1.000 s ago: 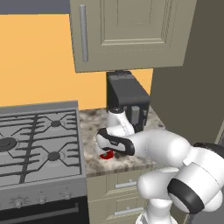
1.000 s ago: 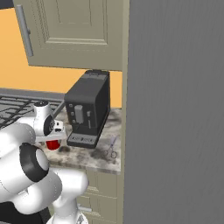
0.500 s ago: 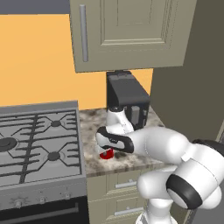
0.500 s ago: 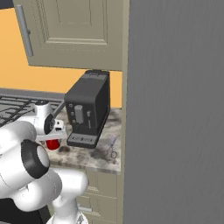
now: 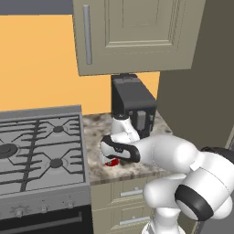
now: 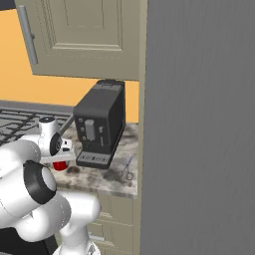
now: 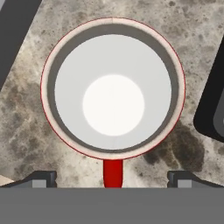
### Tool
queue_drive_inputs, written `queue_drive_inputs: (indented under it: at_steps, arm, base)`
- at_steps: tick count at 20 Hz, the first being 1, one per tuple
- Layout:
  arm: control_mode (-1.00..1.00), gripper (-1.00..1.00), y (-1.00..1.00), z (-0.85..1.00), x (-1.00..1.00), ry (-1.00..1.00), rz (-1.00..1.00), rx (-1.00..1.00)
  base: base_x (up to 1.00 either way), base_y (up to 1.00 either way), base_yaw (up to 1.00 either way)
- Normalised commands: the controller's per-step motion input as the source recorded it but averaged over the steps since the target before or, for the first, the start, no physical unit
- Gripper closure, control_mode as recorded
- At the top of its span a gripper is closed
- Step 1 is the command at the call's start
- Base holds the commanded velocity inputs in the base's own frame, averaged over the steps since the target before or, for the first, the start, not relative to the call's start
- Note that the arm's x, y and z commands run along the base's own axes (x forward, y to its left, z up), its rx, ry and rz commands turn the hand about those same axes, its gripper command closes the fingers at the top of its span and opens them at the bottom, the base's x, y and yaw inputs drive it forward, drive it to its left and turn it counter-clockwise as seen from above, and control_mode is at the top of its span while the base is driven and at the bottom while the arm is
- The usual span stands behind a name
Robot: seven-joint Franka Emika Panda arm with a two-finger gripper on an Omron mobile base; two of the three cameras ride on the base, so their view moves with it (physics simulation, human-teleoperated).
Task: Pick the mug from the counter and place it inside the microwave. Then close the microwave.
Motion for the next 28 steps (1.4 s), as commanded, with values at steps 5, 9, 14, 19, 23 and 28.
queue_drive_inputs:
  at_steps: [5, 9, 14, 19, 23, 28]
  arm:
    - [-1.00, -1.00, 0.00, -0.01, 0.00, 0.00, 0.00, 0.00]
    - [-1.00, -1.00, 0.00, 0.00, 0.08, 0.00, 0.00, 0.00]
    - [-1.00, -1.00, 0.00, 0.00, 0.05, 0.00, 0.00, 0.00]
    - [-1.00, -1.00, 0.00, 0.00, 0.01, 0.00, 0.00, 0.00]
    - [-1.00, -1.00, 0.00, 0.00, 0.00, 0.00, 0.00, 0.00]
    - [-1.00, -1.00, 0.00, 0.00, 0.00, 0.00, 0.00, 0.00]
  base:
    - [0.00, 0.00, 0.00]
    - [0.00, 0.00, 0.00]
    - [0.00, 0.00, 0.00]
    - [0.00, 0.00, 0.00]
    - [0.00, 0.00, 0.00]
    - [0.00, 0.00, 0.00]
